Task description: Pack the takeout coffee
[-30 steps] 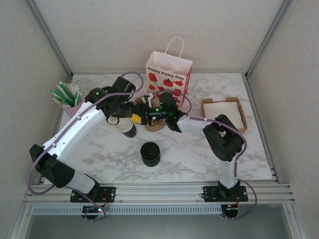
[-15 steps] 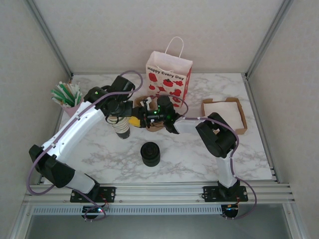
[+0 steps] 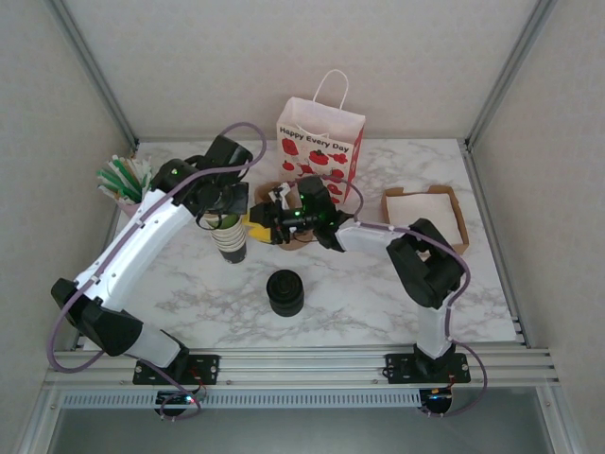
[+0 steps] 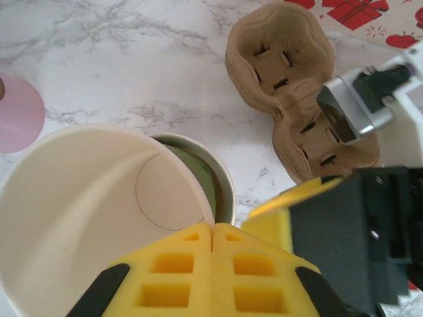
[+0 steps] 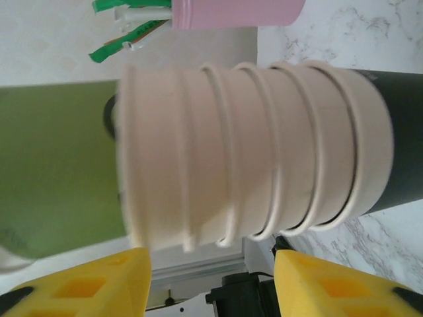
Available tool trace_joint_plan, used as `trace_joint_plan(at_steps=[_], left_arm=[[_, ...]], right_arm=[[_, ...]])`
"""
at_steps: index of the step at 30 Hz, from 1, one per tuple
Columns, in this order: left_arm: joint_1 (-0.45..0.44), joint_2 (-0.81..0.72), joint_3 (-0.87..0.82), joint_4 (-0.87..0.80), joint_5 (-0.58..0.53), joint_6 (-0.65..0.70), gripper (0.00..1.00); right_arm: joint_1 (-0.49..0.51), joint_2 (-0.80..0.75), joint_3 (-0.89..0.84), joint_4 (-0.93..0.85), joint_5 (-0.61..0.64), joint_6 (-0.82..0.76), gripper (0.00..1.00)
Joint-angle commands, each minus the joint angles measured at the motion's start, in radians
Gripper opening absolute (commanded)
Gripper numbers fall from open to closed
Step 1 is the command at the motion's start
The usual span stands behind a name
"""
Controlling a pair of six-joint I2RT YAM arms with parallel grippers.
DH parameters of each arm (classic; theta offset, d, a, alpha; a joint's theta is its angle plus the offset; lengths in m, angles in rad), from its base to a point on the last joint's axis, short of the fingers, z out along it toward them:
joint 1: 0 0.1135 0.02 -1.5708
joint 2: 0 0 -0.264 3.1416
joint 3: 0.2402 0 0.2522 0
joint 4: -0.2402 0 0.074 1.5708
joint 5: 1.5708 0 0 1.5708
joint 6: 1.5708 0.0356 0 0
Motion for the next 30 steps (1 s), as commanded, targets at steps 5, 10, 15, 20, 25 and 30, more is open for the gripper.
trace_joint_plan(at_steps=[5, 10, 15, 20, 25, 30], left_arm=[[0.005, -0.023, 0.087, -0.070, -0.081, -0.025, 0.00], [0.002, -0.047, 0.167, -0.092, -0.101, -0.051, 0.00], [-0.007, -0.056, 0.210, -0.113, -0.110, -0.069, 0.00], [-0.028, -0.067, 0.245, -0.106, -0.079, -0.084, 0.00], [-0.116, -0.055, 0.263, -0.085, -0.034, -0.099, 0.00], [-0.242, -0.015, 0.260, -0.045, -0.030, -0.121, 0.00]], right_arm=[[0.002, -0.141, 0.023, -0.247, 0.056, -0.197, 0.62], [-0.003, -0.216, 0.025, -0.381, 0.103, -0.293, 0.71], [-0.010, -0.297, 0.006, -0.479, 0.147, -0.361, 0.80], [-0.031, -0.396, -0.013, -0.624, 0.228, -0.452, 0.92], [-0.062, -0.526, -0.036, -0.834, 0.395, -0.562, 0.99], [-0.092, -0.677, -0.066, -1.061, 0.657, -0.644, 0.99]])
